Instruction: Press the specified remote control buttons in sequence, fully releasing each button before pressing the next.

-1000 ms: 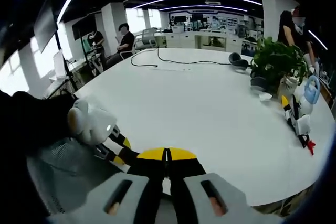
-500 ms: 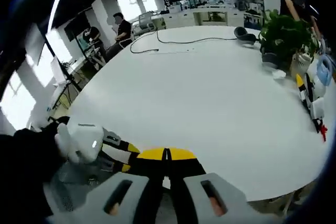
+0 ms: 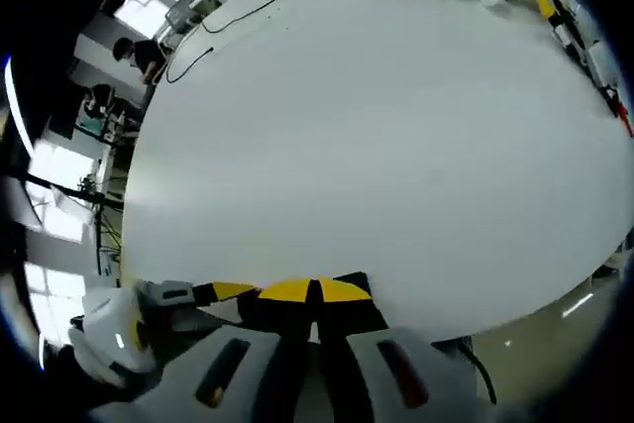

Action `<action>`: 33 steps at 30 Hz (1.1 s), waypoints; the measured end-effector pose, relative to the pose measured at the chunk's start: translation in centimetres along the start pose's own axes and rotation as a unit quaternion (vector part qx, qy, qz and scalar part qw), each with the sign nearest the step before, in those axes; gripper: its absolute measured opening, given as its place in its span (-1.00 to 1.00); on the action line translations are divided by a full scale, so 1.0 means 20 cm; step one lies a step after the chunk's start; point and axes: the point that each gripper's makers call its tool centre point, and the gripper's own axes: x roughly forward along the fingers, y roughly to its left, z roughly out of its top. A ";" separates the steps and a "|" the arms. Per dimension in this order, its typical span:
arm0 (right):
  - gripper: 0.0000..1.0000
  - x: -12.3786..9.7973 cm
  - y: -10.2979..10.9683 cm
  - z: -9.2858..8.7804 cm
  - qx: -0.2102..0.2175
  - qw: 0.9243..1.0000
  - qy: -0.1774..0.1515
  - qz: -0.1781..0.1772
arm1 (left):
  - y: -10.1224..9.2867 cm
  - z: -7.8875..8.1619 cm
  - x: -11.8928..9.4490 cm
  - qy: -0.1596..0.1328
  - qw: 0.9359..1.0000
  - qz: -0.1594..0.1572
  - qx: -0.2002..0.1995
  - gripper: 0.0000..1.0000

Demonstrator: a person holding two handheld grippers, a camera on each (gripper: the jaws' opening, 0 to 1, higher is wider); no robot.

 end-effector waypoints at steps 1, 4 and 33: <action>-1.00 0.00 -0.01 -0.03 0.005 1.000 0.008 -0.003 | 0.00 0.00 0.00 -0.003 1.000 0.000 0.000 -0.52; -1.00 0.02 -0.07 -0.09 -0.006 0.998 0.044 -0.034 | 0.00 0.00 0.00 -0.008 1.000 -0.001 0.002 -0.52; -1.00 0.13 -0.14 -0.17 -0.044 0.992 0.106 -0.053 | -0.01 0.01 0.02 0.014 0.999 -0.016 0.031 -0.51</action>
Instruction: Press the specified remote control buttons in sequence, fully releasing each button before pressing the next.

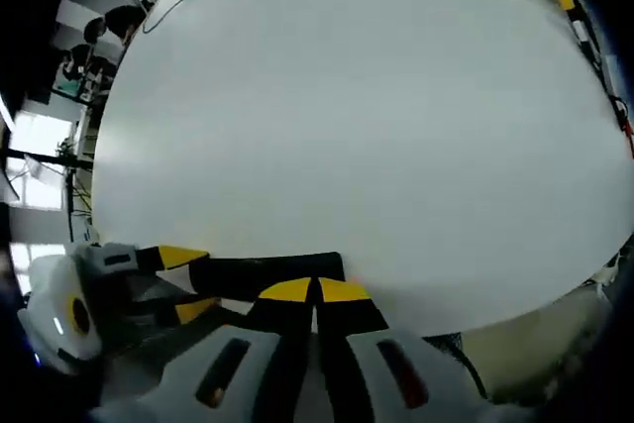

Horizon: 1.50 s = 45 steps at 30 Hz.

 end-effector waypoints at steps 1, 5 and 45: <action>-1.00 -0.01 -0.02 0.01 -0.007 1.000 -0.004 -0.017 | 0.00 0.00 0.00 -0.001 1.000 -0.001 -0.002 -0.51; -1.00 -0.02 -0.01 0.04 -0.005 1.000 -0.020 -0.002 | 0.00 0.00 0.00 0.000 1.000 -0.004 0.003 -0.51; -1.00 -0.01 -0.03 0.01 -0.048 0.999 -0.012 -0.002 | 0.00 -0.01 -0.01 -0.002 1.000 -0.005 0.004 -0.51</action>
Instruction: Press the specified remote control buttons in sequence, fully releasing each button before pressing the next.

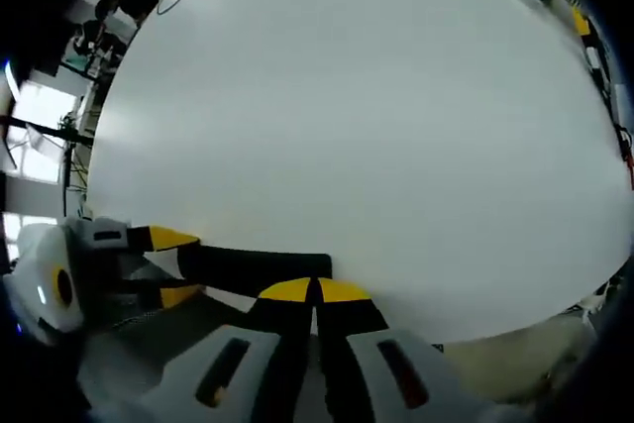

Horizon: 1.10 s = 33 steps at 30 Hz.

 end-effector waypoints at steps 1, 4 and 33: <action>-1.00 0.00 0.00 0.00 -0.004 1.000 0.000 0.000 | 0.00 0.00 0.00 0.000 1.000 0.000 0.000 -0.51; -1.00 0.00 0.01 0.00 -0.027 1.000 -0.005 -0.007 | 0.00 0.00 0.00 0.001 1.000 0.000 0.000 -0.51; -1.00 0.00 0.04 0.00 -0.006 1.000 0.005 0.004 | 0.00 0.00 0.00 0.000 1.000 0.000 0.002 -0.51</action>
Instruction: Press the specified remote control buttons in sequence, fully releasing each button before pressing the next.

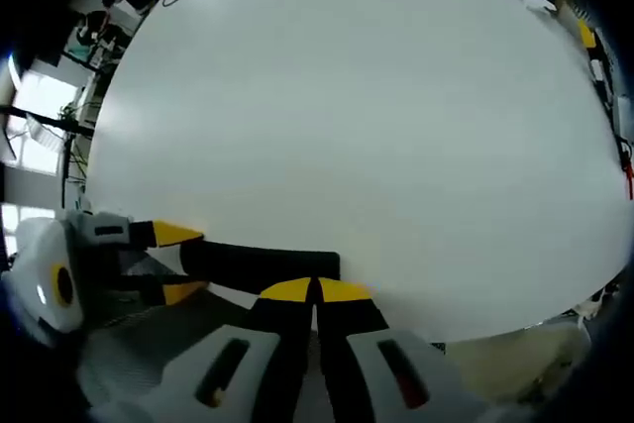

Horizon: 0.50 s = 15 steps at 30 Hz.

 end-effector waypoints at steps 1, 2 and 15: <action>-1.00 0.00 0.01 0.01 0.000 1.000 -0.004 0.005 | 0.00 0.00 0.00 0.000 1.000 0.000 0.000 -0.51; -1.00 0.00 0.02 0.00 0.004 1.000 -0.003 0.013 | 0.00 0.00 0.00 0.000 1.000 0.000 0.000 -0.51; -1.00 0.02 0.03 -0.01 -0.009 1.000 0.010 0.013 | 0.00 0.00 0.00 -0.001 1.000 -0.001 -0.001 -0.51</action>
